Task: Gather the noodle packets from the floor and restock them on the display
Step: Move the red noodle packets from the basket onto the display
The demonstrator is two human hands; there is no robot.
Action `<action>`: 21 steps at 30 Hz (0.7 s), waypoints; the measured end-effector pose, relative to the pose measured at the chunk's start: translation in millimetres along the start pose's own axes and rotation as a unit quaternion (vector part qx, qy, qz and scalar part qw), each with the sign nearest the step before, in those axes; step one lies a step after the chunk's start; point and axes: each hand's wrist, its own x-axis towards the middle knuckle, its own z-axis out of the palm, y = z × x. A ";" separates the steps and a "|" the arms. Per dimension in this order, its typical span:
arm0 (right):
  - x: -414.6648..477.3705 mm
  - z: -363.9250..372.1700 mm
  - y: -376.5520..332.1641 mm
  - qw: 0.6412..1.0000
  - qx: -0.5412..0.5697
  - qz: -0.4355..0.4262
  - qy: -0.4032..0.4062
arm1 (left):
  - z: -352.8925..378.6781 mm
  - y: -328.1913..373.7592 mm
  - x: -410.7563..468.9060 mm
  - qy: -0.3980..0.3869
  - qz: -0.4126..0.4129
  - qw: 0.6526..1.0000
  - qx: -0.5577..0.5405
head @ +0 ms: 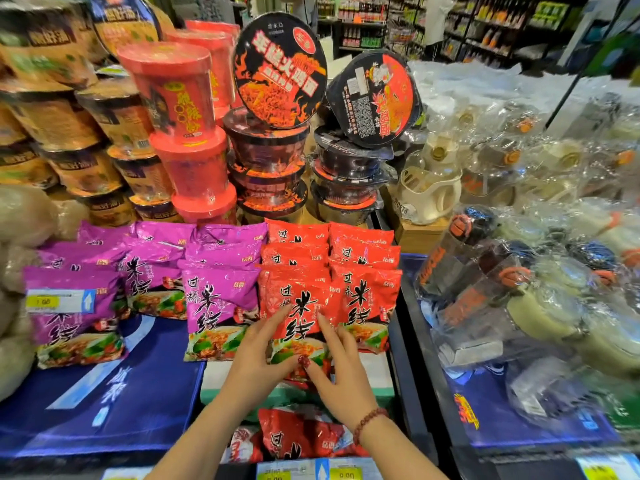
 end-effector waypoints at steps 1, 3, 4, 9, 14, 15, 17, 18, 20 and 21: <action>-2.2 1.9 0.7 1.000 -0.013 -0.005 -0.004 | 1.9 -5.5 -3.9 -0.003 -0.012 1.000 0.020; -3.5 6.7 4.1 0.999 -0.052 -0.004 -0.007 | 8.0 -17.9 -12.2 -0.001 -0.022 0.997 0.068; -4.0 9.8 5.2 0.996 -0.083 0.001 -0.012 | 11.0 -22.9 -16.3 0.013 -0.011 0.995 0.101; 3.7 21.4 8.9 0.938 -0.323 -0.082 0.094 | 12.7 -39.0 -15.2 0.082 0.155 0.943 0.283; 25.7 17.9 20.9 0.889 -0.400 -0.194 0.109 | 3.8 -55.0 0.2 0.023 0.210 0.895 0.392; 29.7 15.7 23.3 0.886 -0.408 -0.196 0.099 | 3.7 -57.3 1.6 0.012 0.201 0.893 0.401; 34.1 13.6 26.0 0.890 -0.411 -0.185 0.068 | 3.8 -59.2 3.6 -0.003 0.185 0.888 0.420; 36.0 13.2 27.0 0.893 -0.409 -0.180 0.059 | 3.2 -58.6 4.2 -0.010 0.176 0.886 0.429; 39.3 13.1 28.1 0.897 -0.402 -0.176 0.054 | 1.0 -55.6 5.6 -0.020 0.160 0.884 0.439; 40.1 13.0 28.1 0.899 -0.399 -0.175 0.051 | -0.1 -53.4 5.5 -0.022 0.155 0.882 0.444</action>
